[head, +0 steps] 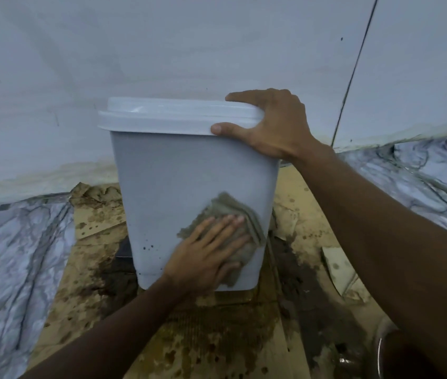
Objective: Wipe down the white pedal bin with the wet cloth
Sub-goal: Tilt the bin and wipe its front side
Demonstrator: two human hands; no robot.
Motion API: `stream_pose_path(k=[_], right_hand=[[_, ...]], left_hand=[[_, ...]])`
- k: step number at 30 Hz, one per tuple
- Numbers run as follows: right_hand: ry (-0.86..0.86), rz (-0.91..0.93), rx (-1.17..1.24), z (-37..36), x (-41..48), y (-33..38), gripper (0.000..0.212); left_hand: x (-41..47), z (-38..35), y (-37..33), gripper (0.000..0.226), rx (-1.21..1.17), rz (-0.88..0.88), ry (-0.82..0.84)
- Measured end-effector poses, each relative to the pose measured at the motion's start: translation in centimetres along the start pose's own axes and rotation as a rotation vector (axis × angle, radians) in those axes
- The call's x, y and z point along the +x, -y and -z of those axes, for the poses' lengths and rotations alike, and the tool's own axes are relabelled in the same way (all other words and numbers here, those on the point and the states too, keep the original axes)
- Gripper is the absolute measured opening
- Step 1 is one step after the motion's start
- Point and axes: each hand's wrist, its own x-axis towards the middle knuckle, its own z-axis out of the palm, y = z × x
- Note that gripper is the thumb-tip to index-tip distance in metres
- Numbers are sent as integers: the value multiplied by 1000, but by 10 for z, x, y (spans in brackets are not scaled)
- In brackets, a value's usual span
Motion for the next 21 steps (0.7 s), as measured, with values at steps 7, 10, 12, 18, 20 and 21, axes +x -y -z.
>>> stream_pose_path(k=[7, 10, 12, 18, 20, 21], right_hand=[[-23, -2, 28, 0, -2, 0, 77], [-38, -4, 13, 1, -2, 0, 77], [-42, -7, 3, 1, -3, -1, 74], [-52, -1, 30, 2, -5, -2, 70], [-37, -9, 24, 0, -3, 1, 71], [-35, -10, 19, -1, -3, 2, 71]], left_hand=[[80, 24, -10, 70, -110, 408, -180], [67, 10, -34, 66, -115, 213, -115], [38, -1, -46, 64, -96, 59, -28], [-30, -14, -20, 68, -18, -93, 46], [-20, -5, 0, 69, -14, 55, -20], [-7, 2, 8, 70, -29, 152, -57]])
